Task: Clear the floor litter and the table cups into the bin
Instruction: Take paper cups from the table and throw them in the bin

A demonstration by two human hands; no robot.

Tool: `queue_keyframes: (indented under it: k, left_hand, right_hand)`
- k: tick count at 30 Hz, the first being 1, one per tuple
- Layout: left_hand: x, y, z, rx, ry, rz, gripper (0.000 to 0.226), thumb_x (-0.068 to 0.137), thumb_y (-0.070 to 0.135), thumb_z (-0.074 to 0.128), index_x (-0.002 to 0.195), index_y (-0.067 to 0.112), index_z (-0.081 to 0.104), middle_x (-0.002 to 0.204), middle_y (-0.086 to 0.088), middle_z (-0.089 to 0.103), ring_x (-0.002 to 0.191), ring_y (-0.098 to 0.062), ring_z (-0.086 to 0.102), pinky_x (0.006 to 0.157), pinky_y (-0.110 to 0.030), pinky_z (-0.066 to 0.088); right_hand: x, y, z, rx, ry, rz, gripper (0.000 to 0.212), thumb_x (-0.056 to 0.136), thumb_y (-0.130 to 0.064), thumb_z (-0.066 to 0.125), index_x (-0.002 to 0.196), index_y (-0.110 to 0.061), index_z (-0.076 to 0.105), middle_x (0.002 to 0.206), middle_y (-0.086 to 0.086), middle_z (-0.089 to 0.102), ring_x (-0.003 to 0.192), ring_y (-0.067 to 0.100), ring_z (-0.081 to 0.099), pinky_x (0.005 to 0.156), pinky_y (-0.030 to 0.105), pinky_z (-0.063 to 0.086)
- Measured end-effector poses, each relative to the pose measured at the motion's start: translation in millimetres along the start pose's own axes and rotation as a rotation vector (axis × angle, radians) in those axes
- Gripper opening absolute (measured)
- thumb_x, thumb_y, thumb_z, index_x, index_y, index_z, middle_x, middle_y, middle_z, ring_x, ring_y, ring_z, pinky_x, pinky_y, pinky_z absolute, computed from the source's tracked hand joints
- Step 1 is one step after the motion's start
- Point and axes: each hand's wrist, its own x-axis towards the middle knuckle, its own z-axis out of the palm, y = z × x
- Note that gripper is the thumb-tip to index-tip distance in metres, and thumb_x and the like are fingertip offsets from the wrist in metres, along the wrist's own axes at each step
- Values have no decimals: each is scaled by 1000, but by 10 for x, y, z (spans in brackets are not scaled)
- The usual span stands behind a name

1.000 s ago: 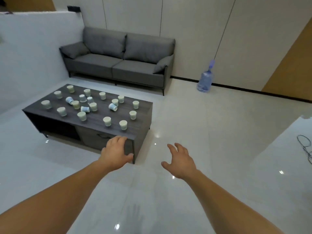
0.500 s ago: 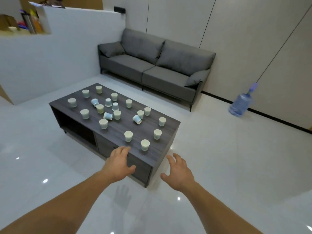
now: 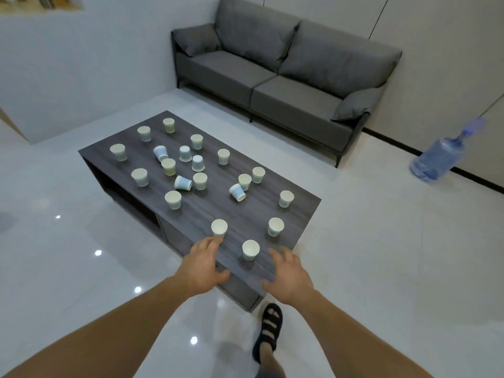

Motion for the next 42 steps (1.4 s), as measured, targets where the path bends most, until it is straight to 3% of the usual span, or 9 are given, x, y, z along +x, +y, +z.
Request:
queue_keyframes:
  k: [16,20,22,26,29,33,35,38,42]
  left_hand:
    - [1649,-489,1303,-273,-79,-413,86,78,42,69,148,25,23,151,5,27,138,-14,25,111,-27,27]
    - [1767,-777,1655,-328,-132,-445,88,78,39,71,149,27,20,152,7,25,138,-14,25,112,-27,29]
    - [1772,-854,1757,-340,-149,-458,90,77,37,72,149,28,18,153,7,25,138,-14,25,112,-28,31]
    - [1825,-805,1795,-388,-123,-423,94,73,42,74,148,29,19,151,10,28,137,-11,27,109,-26,31]
    - [1925,-693,1732,-379,-80,-331,92,71,42,74,147,27,25,147,10,36,133,-9,33,104,-19,32]
    - [2018,-613,1612,-336,-7,-302,69,66,41,76,127,34,44,122,12,56,108,-8,54,86,-18,43]
    - [2012,-593,1608,-369,17,-350,66,65,43,78,122,38,45,116,15,57,102,-7,55,83,-20,46]
    - [2004,-553,1663,-413,54,-442,77,65,45,79,129,38,37,120,15,52,106,-10,53,87,-23,46]
    - [1993,-438,1824,-468,146,-538,85,66,42,77,135,39,27,125,10,48,108,-10,49,88,-24,42]
  right_hand:
    - [2853,428,949,-268,-364,-368,94,82,-35,70,151,-33,7,160,2,-1,145,32,8,107,49,38]
    - [3068,377,1378,-340,-401,-480,79,87,-24,63,150,-27,17,159,6,8,143,33,17,108,49,37]
    - [3070,388,1427,-233,-385,-388,68,89,-23,60,148,-24,25,151,6,25,135,30,30,106,43,39]
    - [2933,283,1289,266,-336,-112,79,83,-38,69,149,-23,29,146,-1,37,130,20,44,104,32,40]
    - [2771,192,1125,428,-413,-249,78,83,-43,67,150,-27,29,149,-7,42,134,10,42,110,29,38]
    - [2774,336,924,441,-435,-296,79,82,-60,60,149,-32,30,149,-13,42,133,5,42,110,29,38]
    - [2902,554,858,299,-322,-316,75,86,-60,57,149,-29,31,151,-9,38,138,9,35,110,29,33]
    - [3288,1015,785,-103,-92,-266,78,86,-52,59,151,-28,24,156,5,26,144,27,19,111,44,32]
    - [3753,1498,788,-337,-145,-169,90,81,-48,70,151,-34,15,160,6,7,147,39,3,109,55,32]
